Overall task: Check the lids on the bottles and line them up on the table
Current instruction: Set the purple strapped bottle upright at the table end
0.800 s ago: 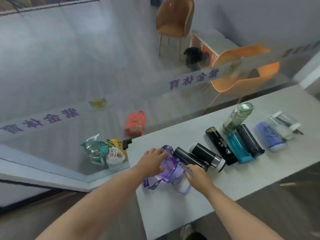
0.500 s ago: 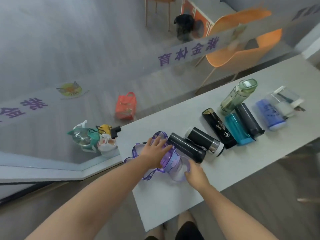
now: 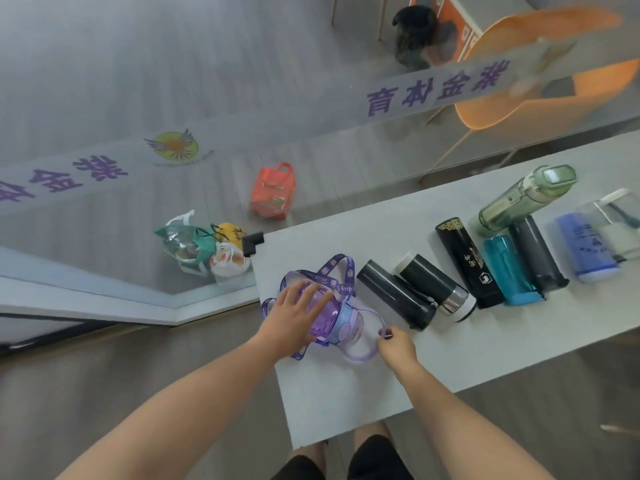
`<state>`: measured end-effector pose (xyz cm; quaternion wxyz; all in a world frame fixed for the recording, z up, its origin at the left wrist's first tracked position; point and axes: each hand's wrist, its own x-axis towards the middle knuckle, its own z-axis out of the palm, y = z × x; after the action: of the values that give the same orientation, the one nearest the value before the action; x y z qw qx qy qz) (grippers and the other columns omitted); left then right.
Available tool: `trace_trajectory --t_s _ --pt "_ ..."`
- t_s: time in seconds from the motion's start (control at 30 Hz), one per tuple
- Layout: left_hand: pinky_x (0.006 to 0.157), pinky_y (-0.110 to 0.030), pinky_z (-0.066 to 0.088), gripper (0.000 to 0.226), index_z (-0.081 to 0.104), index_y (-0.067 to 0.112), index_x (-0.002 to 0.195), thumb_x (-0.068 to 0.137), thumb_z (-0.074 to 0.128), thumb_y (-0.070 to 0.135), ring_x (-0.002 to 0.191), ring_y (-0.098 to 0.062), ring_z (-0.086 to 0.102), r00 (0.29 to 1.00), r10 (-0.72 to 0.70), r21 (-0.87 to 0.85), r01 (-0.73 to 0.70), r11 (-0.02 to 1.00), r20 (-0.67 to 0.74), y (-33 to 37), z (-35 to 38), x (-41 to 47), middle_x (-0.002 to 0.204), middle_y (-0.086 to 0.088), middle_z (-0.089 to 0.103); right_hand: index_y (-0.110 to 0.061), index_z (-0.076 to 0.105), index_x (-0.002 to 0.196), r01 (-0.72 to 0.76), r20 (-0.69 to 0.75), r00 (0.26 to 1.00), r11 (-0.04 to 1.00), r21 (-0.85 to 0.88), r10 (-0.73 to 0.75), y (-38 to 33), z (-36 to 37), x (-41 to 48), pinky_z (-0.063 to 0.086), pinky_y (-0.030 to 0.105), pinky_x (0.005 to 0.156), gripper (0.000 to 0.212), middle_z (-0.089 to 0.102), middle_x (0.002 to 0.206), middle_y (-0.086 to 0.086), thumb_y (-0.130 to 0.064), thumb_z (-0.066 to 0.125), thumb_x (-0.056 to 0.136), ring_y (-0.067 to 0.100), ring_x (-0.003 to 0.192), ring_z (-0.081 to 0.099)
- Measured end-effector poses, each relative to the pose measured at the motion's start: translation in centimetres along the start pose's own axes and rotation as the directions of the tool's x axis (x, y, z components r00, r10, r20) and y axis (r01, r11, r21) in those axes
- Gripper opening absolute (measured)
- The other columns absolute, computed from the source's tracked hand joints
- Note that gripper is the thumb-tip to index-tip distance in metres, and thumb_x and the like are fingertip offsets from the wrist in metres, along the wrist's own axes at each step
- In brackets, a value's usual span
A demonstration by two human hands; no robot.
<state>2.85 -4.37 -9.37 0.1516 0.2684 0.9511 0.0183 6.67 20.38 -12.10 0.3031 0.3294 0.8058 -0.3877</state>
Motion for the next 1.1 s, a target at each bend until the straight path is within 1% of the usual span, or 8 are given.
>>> trace_trajectory --t_s 0.07,0.17,0.33,0.43,0.63,0.87,0.97,1.1 --pt "0.108 -0.051 0.036 0.11 0.018 0.028 0.153 0.067 0.08 0.055 0.137 -0.037 0.024 0.998 -0.066 -0.051 0.067 0.996 0.011 -0.4 0.2 -0.7 0.149 -0.008 0.032 -0.007 0.064 0.091 0.023 0.011 1.0 0.999 0.028 -0.023 -1.1 -0.4 -0.4 0.055 0.039 0.082 0.007 0.071 0.093 0.016 -0.011 0.062 0.085 0.035 0.088 0.068" --pt "0.112 -0.049 0.03 0.103 0.008 0.029 0.154 0.077 0.069 0.062 0.14 -0.035 0.016 0.986 -0.165 -0.085 0.168 0.982 0.037 -0.4 -0.1 -1.0 0.154 -0.006 0.022 -0.001 0.059 0.093 0.054 0.052 0.997 0.995 0.085 -0.058 -4.1 -1.7 -1.5 0.062 0.049 0.081 0.01 0.072 0.083 0.013 -0.008 0.059 0.085 0.024 0.077 0.077" --pt "0.113 -0.045 0.03 0.093 0.01 0.031 0.152 0.083 0.063 0.063 0.139 -0.032 0.021 0.952 -0.306 -0.257 0.303 0.918 0.028 -0.5 -1.1 -1.3 0.154 -0.005 0.023 -0.003 0.055 0.083 0.339 0.071 0.941 0.923 -0.18 -0.332 -11.8 -3.7 -4.1 0.062 0.043 0.068 0.013 0.071 0.079 0.009 -0.014 0.061 0.078 0.023 0.07 0.073" --pt "0.106 -0.043 0.039 0.09 0.012 0.035 0.15 0.082 0.068 0.054 0.136 -0.03 0.026 0.918 -0.394 -0.421 0.375 0.826 0.045 -0.9 -1.5 -1.7 0.154 -0.002 0.022 -0.011 0.055 0.082 0.468 0.136 0.877 0.754 -0.461 -0.461 -16.5 -4.4 -5.4 0.045 0.034 0.065 0.008 0.063 0.08 0.003 -0.017 0.06 0.081 0.027 0.076 0.057" --pt "0.098 -0.043 0.048 0.089 0.017 0.038 0.147 0.08 0.074 0.046 0.13 -0.024 0.04 0.854 -0.51 -0.707 0.421 0.569 0.098 -1.5 -1.3 -3.3 0.149 0.002 0.026 -0.018 0.052 0.086 0.563 0.295 0.78 0.413 -0.716 -0.552 -23.8 -3.4 -7.6 0.047 0.035 0.07 0.008 0.061 0.092 0.005 -0.023 0.058 0.083 0.03 0.081 0.056" --pt "0.102 -0.036 0.045 0.086 0.021 0.025 0.154 0.085 0.065 0.051 0.137 -0.014 0.038 0.87 -0.481 -0.691 0.412 0.594 0.105 -2.1 -0.2 -5.8 0.161 0.013 0.015 -0.016 0.059 0.109 0.609 0.497 0.645 -0.003 -0.793 -0.58 -26.6 1.3 -10.2 0.044 0.034 0.072 0.021 0.066 0.11 0.008 -0.027 0.056 0.091 0.034 0.096 0.062" --pt "0.105 -0.036 0.045 0.082 0.021 0.025 0.154 0.088 0.063 0.05 0.139 -0.014 0.036 0.875 -0.468 -0.651 0.428 0.626 0.125 -2.1 0.1 -6.3 0.162 0.013 0.01 -0.016 0.058 0.111 0.618 0.5 0.617 -0.019 -0.786 -0.608 -26.5 1.6 -10.0 0.045 0.035 0.073 0.021 0.066 0.114 0.008 -0.02 0.053 0.091 0.033 0.098 0.062" --pt "0.099 -0.037 0.047 0.065 0.032 0.025 0.148 0.092 0.059 0.045 0.134 -0.02 0.04 0.886 -0.458 -0.56 0.415 0.717 0.071 -1.4 -0.5 -6.6 0.157 0.005 0.026 -0.023 0.057 0.127 0.68 0.484 0.616 0.109 -0.725 -0.622 -25.2 0.3 -9.1 0.051 0.038 0.085 0.033 0.062 0.127 0.003 -0.027 0.057 0.094 0.029 0.11 0.061"
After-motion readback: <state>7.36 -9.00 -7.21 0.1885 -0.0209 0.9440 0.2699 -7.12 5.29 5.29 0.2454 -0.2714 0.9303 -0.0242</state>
